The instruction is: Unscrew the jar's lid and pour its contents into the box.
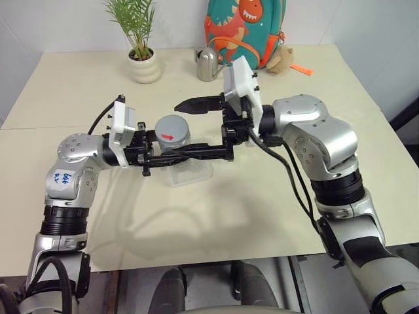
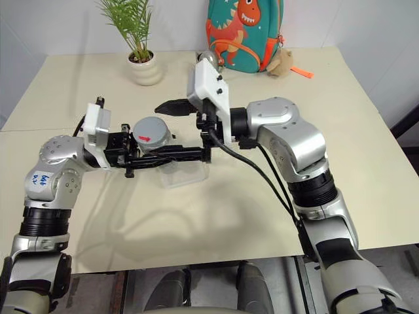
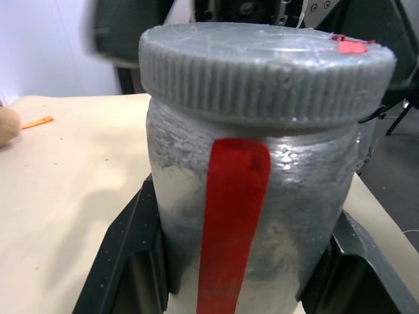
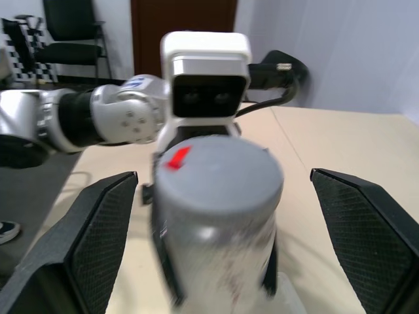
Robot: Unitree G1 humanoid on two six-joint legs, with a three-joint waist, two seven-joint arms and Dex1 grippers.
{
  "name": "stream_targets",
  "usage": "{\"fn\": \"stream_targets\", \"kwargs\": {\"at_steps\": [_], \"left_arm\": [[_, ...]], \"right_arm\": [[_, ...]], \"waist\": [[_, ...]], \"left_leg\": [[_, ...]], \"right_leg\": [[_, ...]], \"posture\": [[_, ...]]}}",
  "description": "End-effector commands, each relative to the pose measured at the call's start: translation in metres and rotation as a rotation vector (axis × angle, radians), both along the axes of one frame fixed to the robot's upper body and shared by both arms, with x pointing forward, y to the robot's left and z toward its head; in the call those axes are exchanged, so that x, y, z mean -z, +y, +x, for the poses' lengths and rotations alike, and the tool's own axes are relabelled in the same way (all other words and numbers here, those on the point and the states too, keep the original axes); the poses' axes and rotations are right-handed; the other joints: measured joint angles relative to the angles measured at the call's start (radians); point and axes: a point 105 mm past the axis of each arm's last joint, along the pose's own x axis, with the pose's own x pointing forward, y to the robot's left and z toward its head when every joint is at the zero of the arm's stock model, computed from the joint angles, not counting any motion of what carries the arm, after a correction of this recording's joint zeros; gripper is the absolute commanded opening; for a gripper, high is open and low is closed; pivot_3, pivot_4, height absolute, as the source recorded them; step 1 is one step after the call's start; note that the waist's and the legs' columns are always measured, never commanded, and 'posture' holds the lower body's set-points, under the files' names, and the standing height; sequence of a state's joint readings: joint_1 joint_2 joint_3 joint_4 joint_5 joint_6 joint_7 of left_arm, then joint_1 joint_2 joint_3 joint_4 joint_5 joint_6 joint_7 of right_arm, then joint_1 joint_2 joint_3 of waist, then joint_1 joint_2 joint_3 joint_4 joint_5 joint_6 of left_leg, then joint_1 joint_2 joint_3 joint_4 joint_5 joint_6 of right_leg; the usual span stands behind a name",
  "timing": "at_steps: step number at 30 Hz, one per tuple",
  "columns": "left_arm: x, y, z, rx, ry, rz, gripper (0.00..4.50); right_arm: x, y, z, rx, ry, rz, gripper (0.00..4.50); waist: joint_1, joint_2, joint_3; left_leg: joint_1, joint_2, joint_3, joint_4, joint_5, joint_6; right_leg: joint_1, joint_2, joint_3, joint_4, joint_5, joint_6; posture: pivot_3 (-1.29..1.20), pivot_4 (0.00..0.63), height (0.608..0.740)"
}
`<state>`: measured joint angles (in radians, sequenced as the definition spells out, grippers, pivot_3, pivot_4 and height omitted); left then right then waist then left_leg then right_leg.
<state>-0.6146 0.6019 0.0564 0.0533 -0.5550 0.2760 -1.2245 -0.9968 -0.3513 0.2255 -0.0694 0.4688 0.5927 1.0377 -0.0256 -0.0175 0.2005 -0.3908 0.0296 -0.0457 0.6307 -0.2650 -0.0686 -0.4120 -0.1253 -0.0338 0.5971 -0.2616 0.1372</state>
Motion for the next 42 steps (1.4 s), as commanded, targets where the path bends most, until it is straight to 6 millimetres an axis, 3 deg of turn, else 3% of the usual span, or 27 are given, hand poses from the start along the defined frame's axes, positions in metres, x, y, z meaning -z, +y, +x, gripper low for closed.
{"fn": "stream_targets", "kwargs": {"at_steps": [1,12,21,24,29,34,42], "left_arm": [[-0.003,-0.003,-0.003,0.009,-0.034,-0.001,1.92],[-0.001,-0.005,-0.003,0.001,-0.038,-0.008,1.92],[0.000,-0.007,-0.005,-0.004,-0.042,-0.018,1.92],[0.000,-0.005,-0.005,-0.016,-0.045,-0.019,1.92],[0.002,0.000,-0.003,-0.048,-0.044,0.000,1.92],[0.001,-0.001,0.000,-0.054,-0.043,-0.006,1.92],[0.001,-0.006,0.001,-0.041,-0.038,-0.011,1.92]], "right_arm": [[-0.014,0.008,0.001,0.015,-0.036,0.038,4.45],[-0.020,0.003,0.013,0.055,-0.042,0.056,4.45],[-0.022,-0.041,0.028,0.148,-0.042,0.030,4.45],[-0.019,-0.066,0.020,0.153,-0.020,0.019,4.45],[-0.007,-0.081,-0.002,0.096,0.032,-0.011,4.45],[-0.013,-0.058,-0.016,0.008,0.038,0.023,4.45],[-0.017,-0.006,-0.011,0.004,0.047,0.058,4.45]], "waist": [[-0.001,0.000,0.000],[-0.001,0.000,0.000],[0.000,0.000,0.000],[0.012,0.000,0.000],[0.018,0.000,0.000],[0.008,0.000,0.000],[0.001,0.000,0.000]], "left_leg": [[0.000,0.000,0.000,0.000,0.000,0.000],[0.000,0.000,0.000,0.000,0.000,0.001],[0.000,0.000,0.000,0.000,0.000,0.001],[0.000,0.000,0.000,0.000,0.000,0.001],[0.000,0.000,0.001,-0.001,0.000,0.001],[0.001,0.000,0.003,0.000,-0.001,0.002],[0.001,0.000,0.003,0.001,-0.002,0.003]], "right_leg": [[0.000,0.000,0.000,0.000,0.000,0.000],[0.000,0.000,0.000,0.001,0.000,0.000],[0.000,0.000,0.000,0.000,0.000,0.000],[0.000,0.000,0.000,0.000,0.000,0.000],[0.000,0.000,0.001,-0.002,0.000,0.001],[0.000,0.000,0.003,-0.001,0.001,0.001],[0.000,0.000,0.005,0.002,0.001,0.001]], "posture": [[0.00,0.150,0.740],[0.00,0.150,0.740],[0.00,0.150,0.740],[0.00,0.150,0.740],[0.00,0.150,0.740],[0.00,0.150,0.740],[0.00,0.150,0.740]]}}
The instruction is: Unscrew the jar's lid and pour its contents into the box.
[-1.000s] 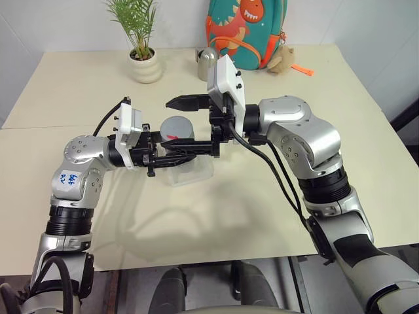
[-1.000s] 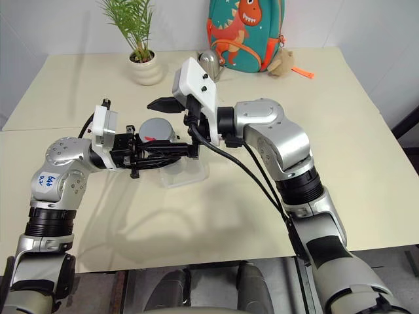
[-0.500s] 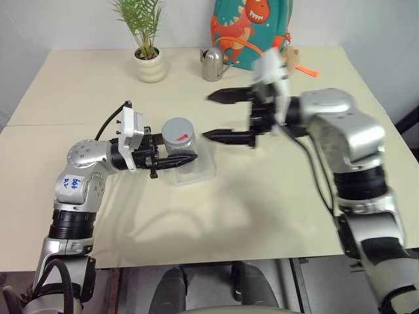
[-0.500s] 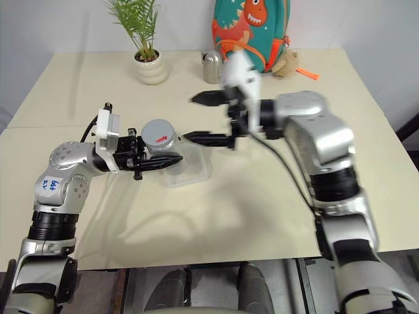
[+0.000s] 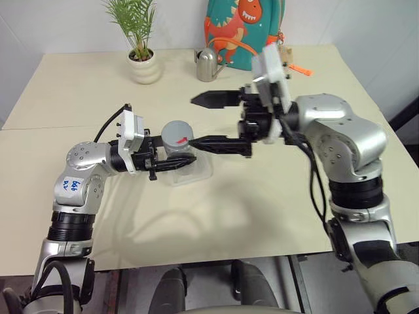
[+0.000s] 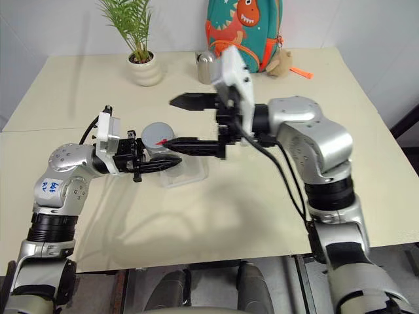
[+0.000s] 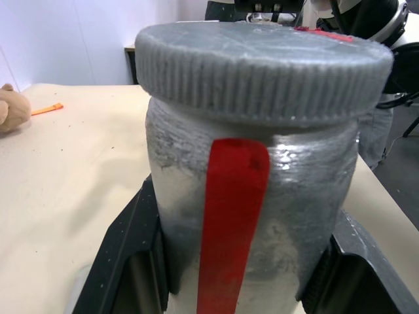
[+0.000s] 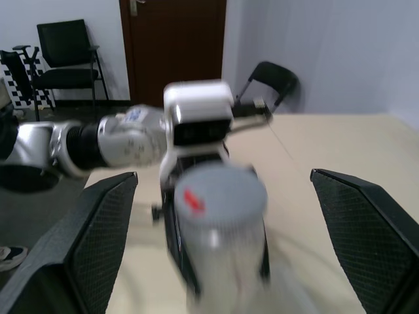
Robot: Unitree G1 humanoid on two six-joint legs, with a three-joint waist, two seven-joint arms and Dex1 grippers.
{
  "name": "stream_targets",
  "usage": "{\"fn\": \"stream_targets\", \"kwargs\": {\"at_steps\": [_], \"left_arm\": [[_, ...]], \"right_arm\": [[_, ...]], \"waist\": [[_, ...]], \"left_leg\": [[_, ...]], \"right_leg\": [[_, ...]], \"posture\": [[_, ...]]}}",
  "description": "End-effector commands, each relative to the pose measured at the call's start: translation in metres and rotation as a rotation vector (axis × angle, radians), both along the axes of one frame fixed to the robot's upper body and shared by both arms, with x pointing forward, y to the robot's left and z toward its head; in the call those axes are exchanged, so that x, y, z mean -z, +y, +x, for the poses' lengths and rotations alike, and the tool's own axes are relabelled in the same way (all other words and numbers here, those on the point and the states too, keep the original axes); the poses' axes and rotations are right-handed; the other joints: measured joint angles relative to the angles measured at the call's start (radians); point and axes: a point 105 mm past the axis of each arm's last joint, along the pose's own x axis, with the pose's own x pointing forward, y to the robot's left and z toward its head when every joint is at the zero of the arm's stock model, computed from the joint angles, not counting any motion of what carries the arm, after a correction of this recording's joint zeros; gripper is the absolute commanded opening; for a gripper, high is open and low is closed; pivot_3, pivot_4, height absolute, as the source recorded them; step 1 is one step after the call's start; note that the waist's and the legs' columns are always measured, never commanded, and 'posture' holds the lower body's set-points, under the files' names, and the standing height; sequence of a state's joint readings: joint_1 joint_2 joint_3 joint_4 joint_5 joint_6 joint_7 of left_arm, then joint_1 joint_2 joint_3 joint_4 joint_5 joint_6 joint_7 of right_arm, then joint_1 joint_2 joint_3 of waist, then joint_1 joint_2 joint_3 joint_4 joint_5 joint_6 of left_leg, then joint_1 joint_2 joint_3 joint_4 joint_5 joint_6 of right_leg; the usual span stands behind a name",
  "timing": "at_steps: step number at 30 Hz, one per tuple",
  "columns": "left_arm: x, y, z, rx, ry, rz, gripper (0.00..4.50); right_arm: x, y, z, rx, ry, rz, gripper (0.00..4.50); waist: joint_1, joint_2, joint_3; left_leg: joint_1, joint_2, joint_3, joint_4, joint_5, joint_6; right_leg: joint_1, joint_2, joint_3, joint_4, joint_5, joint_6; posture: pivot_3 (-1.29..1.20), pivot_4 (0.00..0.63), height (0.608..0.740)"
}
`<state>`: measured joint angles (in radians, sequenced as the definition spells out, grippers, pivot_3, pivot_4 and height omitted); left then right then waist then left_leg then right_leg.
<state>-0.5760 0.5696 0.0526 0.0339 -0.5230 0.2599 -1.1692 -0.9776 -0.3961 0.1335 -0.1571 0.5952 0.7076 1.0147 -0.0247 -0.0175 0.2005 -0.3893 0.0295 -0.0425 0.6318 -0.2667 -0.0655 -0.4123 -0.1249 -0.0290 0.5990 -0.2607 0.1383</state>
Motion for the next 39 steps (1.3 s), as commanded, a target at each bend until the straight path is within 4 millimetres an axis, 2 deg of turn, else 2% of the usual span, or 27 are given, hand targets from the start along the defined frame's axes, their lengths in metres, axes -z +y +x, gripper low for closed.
{"fn": "stream_targets", "kwargs": {"at_steps": [1,6,11,18,21,28,31,35,39], "left_arm": [[-0.009,-0.003,-0.002,0.010,-0.043,0.001,1.92],[-0.009,-0.007,-0.001,0.014,-0.032,-0.006,1.92],[-0.010,-0.009,-0.001,0.019,-0.029,-0.011,1.92],[-0.008,-0.009,-0.002,0.020,-0.023,-0.011,1.92],[-0.007,-0.007,-0.002,0.018,-0.022,-0.010,1.92],[-0.006,-0.005,-0.002,0.007,-0.022,-0.009,1.92],[-0.007,-0.003,-0.002,0.005,-0.024,-0.007,1.92],[-0.007,-0.001,-0.001,0.000,-0.024,-0.002,1.92],[-0.007,0.000,0.000,-0.004,-0.024,0.001,1.92]], "right_arm": [[0.001,0.018,0.002,0.027,0.001,-0.017,4.45],[0.013,0.040,0.013,0.082,0.036,-0.032,4.45],[0.007,0.038,0.021,0.114,0.031,-0.005,4.45],[0.000,0.016,0.034,0.165,0.026,0.012,4.45],[-0.003,-0.002,0.038,0.184,0.025,0.020,4.45],[0.002,-0.053,0.044,0.258,0.022,-0.016,4.45],[-0.004,-0.066,0.037,0.239,0.020,0.007,4.45],[-0.005,-0.066,0.024,0.166,0.028,0.010,4.45],[-0.007,-0.048,0.013,0.092,0.029,0.019,4.45]], "waist": [[0.000,0.000,0.000],[0.000,0.000,0.000],[-0.001,0.000,0.000],[-0.001,0.000,0.000],[-0.001,0.000,0.000],[0.012,0.000,0.000],[0.014,0.000,0.000],[0.006,0.000,0.000],[0.001,0.000,0.000]], "left_leg": [[0.000,0.000,0.000,0.000,0.000,0.000],[0.000,0.000,0.000,0.000,0.000,0.000],[-0.001,0.000,0.000,0.000,0.000,0.000],[-0.001,0.000,0.000,0.000,0.000,0.000],[-0.001,0.000,0.000,-0.001,0.000,0.000],[-0.001,0.000,0.000,0.000,0.000,0.001],[-0.001,0.000,0.001,-0.001,0.000,0.001],[-0.001,0.000,0.002,-0.001,0.000,0.001],[-0.001,0.000,0.003,-0.001,0.000,0.001]], "right_leg": [[0.000,0.000,0.000,0.000,0.000,0.000],[0.000,0.000,0.000,0.000,0.000,0.000],[-0.001,0.000,0.000,-0.001,0.000,0.000],[-0.001,0.000,0.001,-0.001,0.000,0.000],[-0.001,0.000,0.001,-0.001,0.000,0.000],[-0.001,0.000,0.001,-0.002,0.000,0.001],[-0.001,0.001,0.001,-0.003,0.001,0.001],[-0.001,0.001,0.003,-0.003,0.001,0.001],[-0.001,0.001,0.004,-0.003,0.001,0.001]], "posture": [[0.00,0.150,0.740],[0.00,0.150,0.740],[0.00,0.150,0.740],[0.00,0.150,0.740],[0.00,0.150,0.740],[0.00,0.150,0.740],[0.00,0.150,0.740],[0.00,0.150,0.740],[0.00,0.150,0.740]]}}
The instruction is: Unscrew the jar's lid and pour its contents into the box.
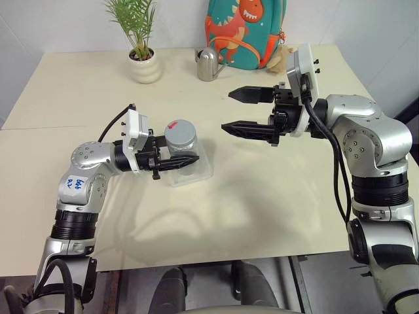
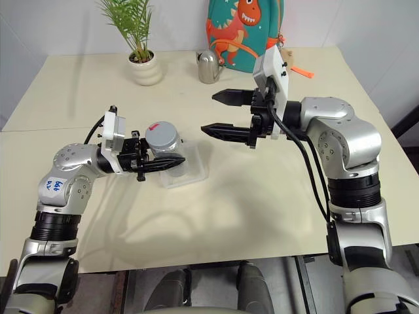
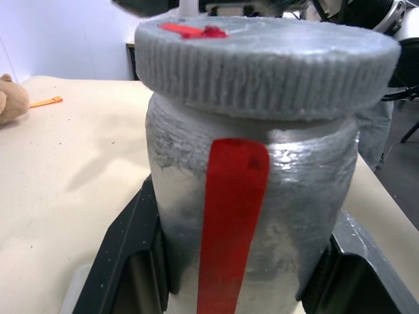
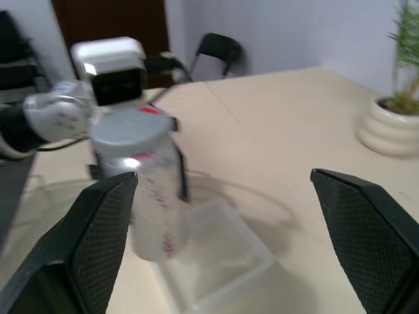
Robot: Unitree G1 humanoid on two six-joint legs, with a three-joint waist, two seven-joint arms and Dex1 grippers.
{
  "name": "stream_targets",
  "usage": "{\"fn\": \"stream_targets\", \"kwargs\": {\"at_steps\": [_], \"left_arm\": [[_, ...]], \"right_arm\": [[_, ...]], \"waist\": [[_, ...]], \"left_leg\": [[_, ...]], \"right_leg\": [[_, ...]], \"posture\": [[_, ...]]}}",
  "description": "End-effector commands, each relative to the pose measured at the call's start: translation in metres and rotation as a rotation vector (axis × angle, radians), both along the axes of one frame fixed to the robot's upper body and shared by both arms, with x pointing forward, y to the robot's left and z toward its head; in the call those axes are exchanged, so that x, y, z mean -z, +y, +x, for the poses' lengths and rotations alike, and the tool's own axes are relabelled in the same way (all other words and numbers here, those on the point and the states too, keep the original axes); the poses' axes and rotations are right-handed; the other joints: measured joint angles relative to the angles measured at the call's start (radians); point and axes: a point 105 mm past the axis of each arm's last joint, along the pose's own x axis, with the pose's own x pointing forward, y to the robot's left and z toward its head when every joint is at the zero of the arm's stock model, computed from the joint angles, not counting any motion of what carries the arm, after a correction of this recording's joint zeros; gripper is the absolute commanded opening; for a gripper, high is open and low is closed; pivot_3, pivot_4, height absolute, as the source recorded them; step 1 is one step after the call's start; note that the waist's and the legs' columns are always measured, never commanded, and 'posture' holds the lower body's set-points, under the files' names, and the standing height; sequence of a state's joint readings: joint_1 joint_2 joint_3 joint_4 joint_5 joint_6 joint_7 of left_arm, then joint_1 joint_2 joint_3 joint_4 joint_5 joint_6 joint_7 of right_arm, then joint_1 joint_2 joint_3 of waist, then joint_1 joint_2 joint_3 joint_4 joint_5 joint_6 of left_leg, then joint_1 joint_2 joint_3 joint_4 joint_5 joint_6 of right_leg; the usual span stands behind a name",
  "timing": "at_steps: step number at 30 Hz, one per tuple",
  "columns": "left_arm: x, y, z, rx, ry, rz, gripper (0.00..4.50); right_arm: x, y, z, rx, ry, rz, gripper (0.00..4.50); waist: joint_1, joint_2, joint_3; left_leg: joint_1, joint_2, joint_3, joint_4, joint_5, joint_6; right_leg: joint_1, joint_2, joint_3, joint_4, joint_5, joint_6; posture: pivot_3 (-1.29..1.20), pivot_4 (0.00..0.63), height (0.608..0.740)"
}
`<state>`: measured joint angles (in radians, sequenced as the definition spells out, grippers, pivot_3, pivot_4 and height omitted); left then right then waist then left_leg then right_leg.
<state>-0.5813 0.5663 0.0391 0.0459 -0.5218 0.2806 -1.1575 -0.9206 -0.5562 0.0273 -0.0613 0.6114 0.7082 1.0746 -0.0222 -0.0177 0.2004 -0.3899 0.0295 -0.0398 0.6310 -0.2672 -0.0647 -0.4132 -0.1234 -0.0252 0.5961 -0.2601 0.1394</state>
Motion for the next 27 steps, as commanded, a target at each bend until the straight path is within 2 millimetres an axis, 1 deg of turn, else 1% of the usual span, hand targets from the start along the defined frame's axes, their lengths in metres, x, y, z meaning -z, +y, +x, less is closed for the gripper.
{"fn": "stream_targets", "kwargs": {"at_steps": [1,4,7,10,13,19,27], "left_arm": [[-0.011,0.002,-0.002,0.003,-0.056,-0.001,1.92],[-0.011,-0.001,-0.002,0.011,-0.055,-0.002,1.92],[-0.011,-0.003,-0.002,0.018,-0.053,-0.002,1.92],[-0.012,-0.004,-0.001,0.021,-0.053,-0.002,1.92],[-0.012,-0.004,0.000,0.023,-0.052,0.000,1.92],[-0.013,-0.005,0.000,0.028,-0.054,-0.001,1.92],[-0.012,-0.005,0.001,0.028,-0.056,-0.005,1.92]], "right_arm": [[-0.014,0.018,-0.018,-0.095,-0.049,0.028,4.45],[-0.016,0.038,-0.023,-0.130,-0.042,0.028,4.45],[-0.012,0.055,-0.025,-0.147,-0.036,0.002,4.45],[-0.009,0.068,-0.027,-0.165,-0.046,-0.026,4.45],[-0.009,0.077,-0.022,-0.151,-0.050,-0.032,4.45],[-0.006,0.084,-0.018,-0.141,-0.046,-0.039,4.45],[-0.002,0.082,-0.011,-0.121,-0.035,-0.044,4.45]], "waist": [[-0.003,0.000,0.000],[-0.004,0.000,0.000],[-0.004,0.000,0.000],[-0.003,0.000,0.000],[-0.002,0.000,0.000],[-0.003,0.000,0.000],[-0.005,0.000,0.000]], "left_leg": [[0.000,0.000,0.000,0.000,0.000,0.000],[0.000,0.000,0.000,0.000,0.000,0.000],[0.001,0.000,0.000,0.000,0.000,0.000],[0.000,0.000,0.000,0.000,0.000,0.000],[0.000,0.000,0.000,0.000,0.000,0.000],[0.000,0.000,0.000,0.000,0.000,0.000],[0.000,0.000,0.000,0.000,0.000,0.000]], "right_leg": [[0.000,0.000,0.000,0.000,0.000,0.000],[0.000,0.000,0.001,0.001,0.000,0.000],[0.000,0.000,0.001,0.001,0.000,0.000],[0.000,0.000,0.001,0.001,0.000,0.000],[0.000,0.000,0.001,0.001,0.000,0.000],[0.000,0.000,0.001,0.001,0.000,0.000],[0.000,0.000,0.001,0.001,0.000,0.000]], "posture": [[0.00,0.150,0.740],[0.00,0.150,0.740],[0.00,0.150,0.740],[0.00,0.150,0.740],[0.00,0.150,0.740],[0.00,0.150,0.740],[0.00,0.150,0.740]]}}
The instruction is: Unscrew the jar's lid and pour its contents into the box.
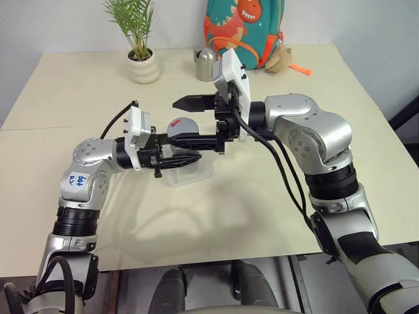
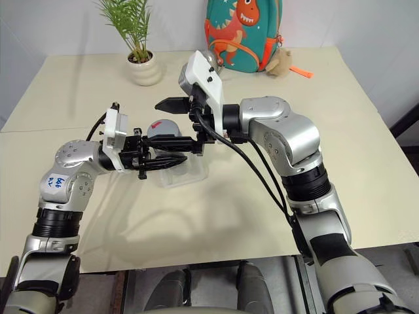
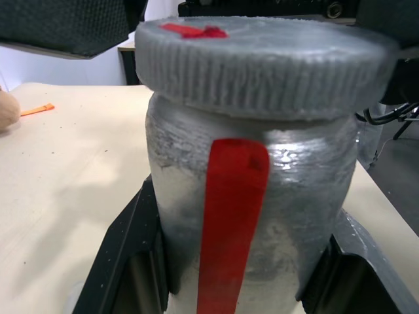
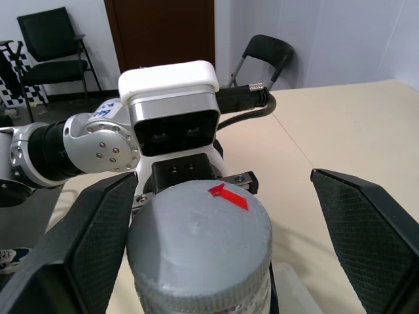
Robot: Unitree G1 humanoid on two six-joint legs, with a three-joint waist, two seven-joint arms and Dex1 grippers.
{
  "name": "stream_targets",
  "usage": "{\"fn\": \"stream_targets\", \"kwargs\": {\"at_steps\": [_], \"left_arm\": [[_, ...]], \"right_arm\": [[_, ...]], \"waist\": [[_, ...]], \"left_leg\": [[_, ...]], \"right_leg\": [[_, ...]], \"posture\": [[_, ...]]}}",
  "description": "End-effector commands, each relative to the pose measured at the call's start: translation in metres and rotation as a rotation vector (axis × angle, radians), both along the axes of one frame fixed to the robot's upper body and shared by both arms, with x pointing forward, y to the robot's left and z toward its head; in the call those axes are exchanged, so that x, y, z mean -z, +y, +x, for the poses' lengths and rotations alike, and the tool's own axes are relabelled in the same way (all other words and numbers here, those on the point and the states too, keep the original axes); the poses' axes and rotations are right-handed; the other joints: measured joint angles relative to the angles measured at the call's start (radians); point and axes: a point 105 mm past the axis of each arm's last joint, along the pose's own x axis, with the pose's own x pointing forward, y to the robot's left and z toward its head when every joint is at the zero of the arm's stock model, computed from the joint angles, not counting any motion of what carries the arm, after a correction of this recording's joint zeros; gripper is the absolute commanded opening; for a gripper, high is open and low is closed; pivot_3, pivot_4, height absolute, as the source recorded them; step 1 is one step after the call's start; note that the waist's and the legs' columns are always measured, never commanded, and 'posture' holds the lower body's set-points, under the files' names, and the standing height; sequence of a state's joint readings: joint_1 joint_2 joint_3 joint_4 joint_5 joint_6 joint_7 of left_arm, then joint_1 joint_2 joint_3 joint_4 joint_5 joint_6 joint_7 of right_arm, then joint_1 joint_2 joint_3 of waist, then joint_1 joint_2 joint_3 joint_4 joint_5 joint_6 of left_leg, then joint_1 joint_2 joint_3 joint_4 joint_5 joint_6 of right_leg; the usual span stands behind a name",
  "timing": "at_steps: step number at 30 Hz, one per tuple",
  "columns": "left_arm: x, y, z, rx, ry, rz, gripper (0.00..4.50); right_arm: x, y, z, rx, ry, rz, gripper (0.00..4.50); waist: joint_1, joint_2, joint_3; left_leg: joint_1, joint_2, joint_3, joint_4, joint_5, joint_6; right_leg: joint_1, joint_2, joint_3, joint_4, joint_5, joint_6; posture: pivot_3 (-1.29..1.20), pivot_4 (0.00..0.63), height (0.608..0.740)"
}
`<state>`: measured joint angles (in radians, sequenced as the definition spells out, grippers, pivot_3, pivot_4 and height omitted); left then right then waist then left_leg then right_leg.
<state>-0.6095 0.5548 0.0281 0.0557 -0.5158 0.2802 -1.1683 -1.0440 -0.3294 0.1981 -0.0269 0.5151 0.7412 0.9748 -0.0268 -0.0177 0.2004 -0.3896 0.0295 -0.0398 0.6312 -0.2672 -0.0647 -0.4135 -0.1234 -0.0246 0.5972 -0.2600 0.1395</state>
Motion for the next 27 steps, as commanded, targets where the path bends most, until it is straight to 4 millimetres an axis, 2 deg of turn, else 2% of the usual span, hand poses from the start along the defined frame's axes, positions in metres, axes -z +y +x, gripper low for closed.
{"fn": "stream_targets", "kwargs": {"at_steps": [1,18,25,27], "left_arm": [[-0.008,0.001,0.000,0.002,-0.045,-0.009,1.92],[-0.007,0.002,0.001,-0.004,-0.046,-0.011,1.92],[-0.007,0.004,0.001,-0.003,-0.049,-0.005,1.92],[-0.007,0.004,0.001,-0.004,-0.050,-0.005,1.92]], "right_arm": [[-0.007,0.000,-0.004,-0.017,-0.040,0.010,4.45],[0.001,-0.024,0.004,0.029,-0.014,-0.009,4.45],[-0.010,-0.022,-0.020,-0.126,-0.018,0.052,4.45],[-0.010,-0.022,-0.022,-0.136,-0.018,0.056,4.45]], "waist": [[0.000,0.000,0.000],[0.000,0.000,0.000],[0.001,0.000,0.000],[0.001,0.000,0.000]], "left_leg": [[0.000,0.000,0.000,0.000,0.000,0.000],[0.000,0.000,0.000,0.000,0.000,0.000],[0.000,0.000,0.000,0.000,0.000,0.000],[0.000,0.000,0.000,0.000,0.000,0.000]], "right_leg": [[0.000,0.000,0.000,0.000,0.000,0.000],[0.000,0.000,0.000,0.000,0.000,0.000],[0.000,0.000,0.000,0.000,0.000,0.000],[0.000,0.000,0.000,0.000,0.000,0.000]], "posture": [[0.00,0.150,0.740],[0.00,0.150,0.740],[0.00,0.150,0.740],[0.00,0.150,0.740]]}}
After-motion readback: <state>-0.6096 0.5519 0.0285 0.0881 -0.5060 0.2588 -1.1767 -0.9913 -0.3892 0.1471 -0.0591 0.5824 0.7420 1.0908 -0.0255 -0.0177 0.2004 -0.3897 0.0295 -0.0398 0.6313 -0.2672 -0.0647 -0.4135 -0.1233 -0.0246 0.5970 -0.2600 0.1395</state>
